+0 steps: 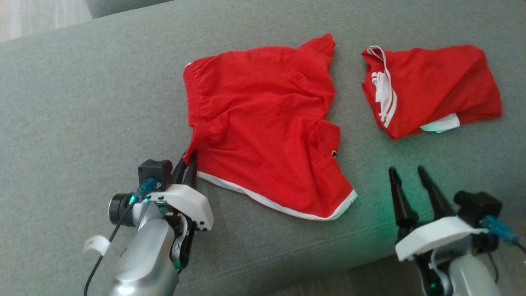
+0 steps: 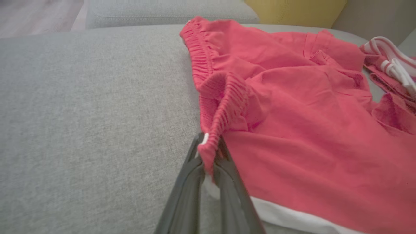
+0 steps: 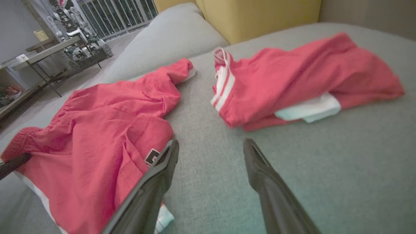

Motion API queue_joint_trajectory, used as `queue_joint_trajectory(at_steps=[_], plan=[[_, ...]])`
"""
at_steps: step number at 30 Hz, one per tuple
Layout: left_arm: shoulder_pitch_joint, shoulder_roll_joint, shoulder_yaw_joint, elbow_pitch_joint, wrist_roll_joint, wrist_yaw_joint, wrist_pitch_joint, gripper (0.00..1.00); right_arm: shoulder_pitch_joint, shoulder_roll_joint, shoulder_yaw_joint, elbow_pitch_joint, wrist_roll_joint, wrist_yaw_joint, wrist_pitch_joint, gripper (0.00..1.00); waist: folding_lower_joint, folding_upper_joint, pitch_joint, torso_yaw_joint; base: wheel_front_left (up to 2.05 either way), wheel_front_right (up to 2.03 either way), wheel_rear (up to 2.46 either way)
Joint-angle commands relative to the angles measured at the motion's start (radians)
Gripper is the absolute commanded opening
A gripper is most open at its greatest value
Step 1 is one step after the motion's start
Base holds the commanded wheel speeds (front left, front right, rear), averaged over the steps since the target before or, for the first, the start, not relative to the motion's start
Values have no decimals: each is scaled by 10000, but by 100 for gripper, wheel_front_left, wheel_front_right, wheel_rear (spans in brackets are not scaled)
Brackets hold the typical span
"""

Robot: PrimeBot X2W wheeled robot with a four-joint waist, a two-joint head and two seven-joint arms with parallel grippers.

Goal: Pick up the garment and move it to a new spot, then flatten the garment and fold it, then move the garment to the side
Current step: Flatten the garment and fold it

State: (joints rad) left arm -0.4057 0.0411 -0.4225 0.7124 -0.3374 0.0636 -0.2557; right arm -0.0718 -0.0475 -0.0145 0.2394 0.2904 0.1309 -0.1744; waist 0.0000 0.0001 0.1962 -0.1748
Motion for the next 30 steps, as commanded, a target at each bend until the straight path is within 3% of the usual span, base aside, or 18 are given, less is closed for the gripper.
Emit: queue_joint_trajectory(at_steps=[1, 15, 24, 25, 26, 27, 30], plan=[[-146, 92, 253, -406, -32, 80, -61, 0, -236, -28, 292, 17, 293, -2, 80, 100, 0, -1, 15, 64, 0, 0, 0], [148, 91, -354, -1057, -410, 387, -61, 0, -909, -28, 1941, 2722, 2735, -2, 210, 100, 0, -1, -46, 518, 0, 0, 0], [25, 91, -549, -1057, -557, 515, -61, 0, -1417, -28, 2590, 3733, 3127, -2, 365, 100, 0, -1, -47, 707, 0, 0, 0], [17, 91, -555, -1054, -564, 524, -61, 0, -1451, -28, 2671, 3791, 3169, -2, 404, 96, 0, -1, -46, 721, 0, 0, 0], [9, 91, -556, -1049, -568, 531, -61, 0, -1485, -28, 2730, 3839, 3186, -2, 418, 29, 0, -1, -46, 731, 0, 0, 0], [6, 91, -554, -1040, -571, 539, -61, 0, -1517, -28, 2769, 3873, 3174, -2, 397, 0, 0, -1, -49, 739, 0, 0, 0], [21, 91, -542, -1005, -573, 565, -61, 0, -1588, -28, 2789, 3952, 2990, -2, 307, 0, 0, -1, -94, 753, 0, 0, 0]])
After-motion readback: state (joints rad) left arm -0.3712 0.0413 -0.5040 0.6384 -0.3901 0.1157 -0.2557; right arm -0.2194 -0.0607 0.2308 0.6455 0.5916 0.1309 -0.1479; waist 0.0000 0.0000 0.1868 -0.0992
